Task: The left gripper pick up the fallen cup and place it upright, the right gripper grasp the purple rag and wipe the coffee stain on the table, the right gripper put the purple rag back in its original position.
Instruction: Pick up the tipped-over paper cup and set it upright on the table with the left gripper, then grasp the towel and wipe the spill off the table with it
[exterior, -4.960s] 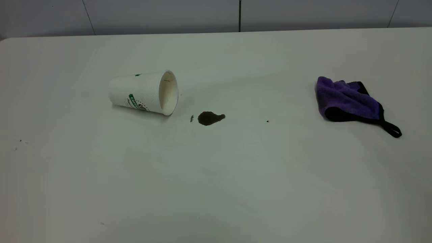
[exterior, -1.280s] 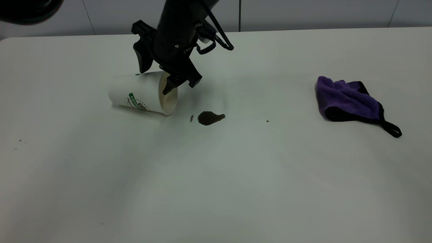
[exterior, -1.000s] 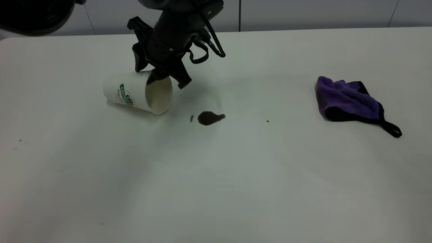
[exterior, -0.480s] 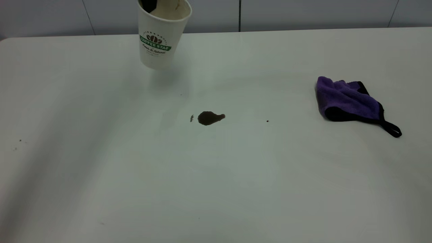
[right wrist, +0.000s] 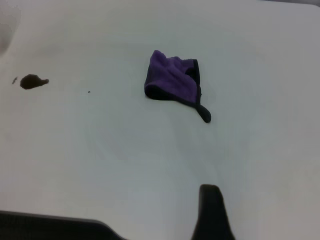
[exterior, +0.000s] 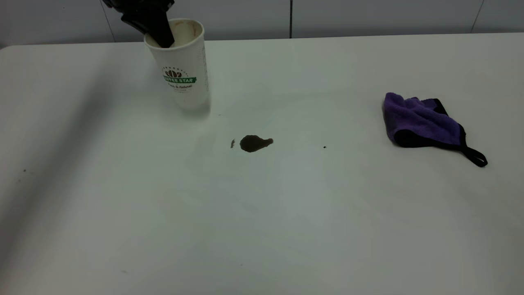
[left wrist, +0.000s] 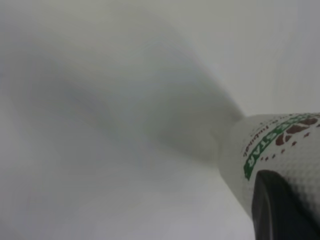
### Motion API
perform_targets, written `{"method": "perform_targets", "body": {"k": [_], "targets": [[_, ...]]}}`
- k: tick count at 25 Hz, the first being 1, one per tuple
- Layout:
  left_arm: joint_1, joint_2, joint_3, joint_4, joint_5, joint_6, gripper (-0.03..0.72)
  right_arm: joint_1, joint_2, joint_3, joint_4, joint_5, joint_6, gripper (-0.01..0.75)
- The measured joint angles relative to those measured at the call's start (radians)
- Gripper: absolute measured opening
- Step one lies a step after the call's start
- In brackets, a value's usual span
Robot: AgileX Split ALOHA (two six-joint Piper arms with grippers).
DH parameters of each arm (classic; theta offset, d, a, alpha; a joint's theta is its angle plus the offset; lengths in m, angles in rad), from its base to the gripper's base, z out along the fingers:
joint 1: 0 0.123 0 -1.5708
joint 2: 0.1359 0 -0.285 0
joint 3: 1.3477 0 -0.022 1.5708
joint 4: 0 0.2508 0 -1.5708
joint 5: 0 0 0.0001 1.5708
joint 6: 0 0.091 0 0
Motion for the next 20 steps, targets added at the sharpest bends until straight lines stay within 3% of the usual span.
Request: {"method": "perform_targets", "body": {"k": [6, 8, 14, 16, 20], "targets": [[0.001, 0.060, 0.002, -0.035, -0.058, 0.031, 0.169, 0.000, 0.000, 0.000, 0.000, 0.000, 0.000, 0.571], [0.002, 0.059, 0.002, -0.062, -0.055, 0.050, 0.262, 0.000, 0.000, 0.000, 0.000, 0.000, 0.000, 0.571], [0.002, -0.038, -0.050, -0.087, 0.047, 0.045, 0.670, 0.000, 0.000, 0.000, 0.000, 0.000, 0.000, 0.571], [0.003, -0.104, -0.090, -0.072, 0.122, 0.006, 0.710, 0.000, 0.000, 0.000, 0.000, 0.000, 0.000, 0.571], [0.003, -0.244, -0.130, -0.006, 0.122, -0.129, 0.693, 0.000, 0.000, 0.000, 0.000, 0.001, 0.000, 0.571]]}}
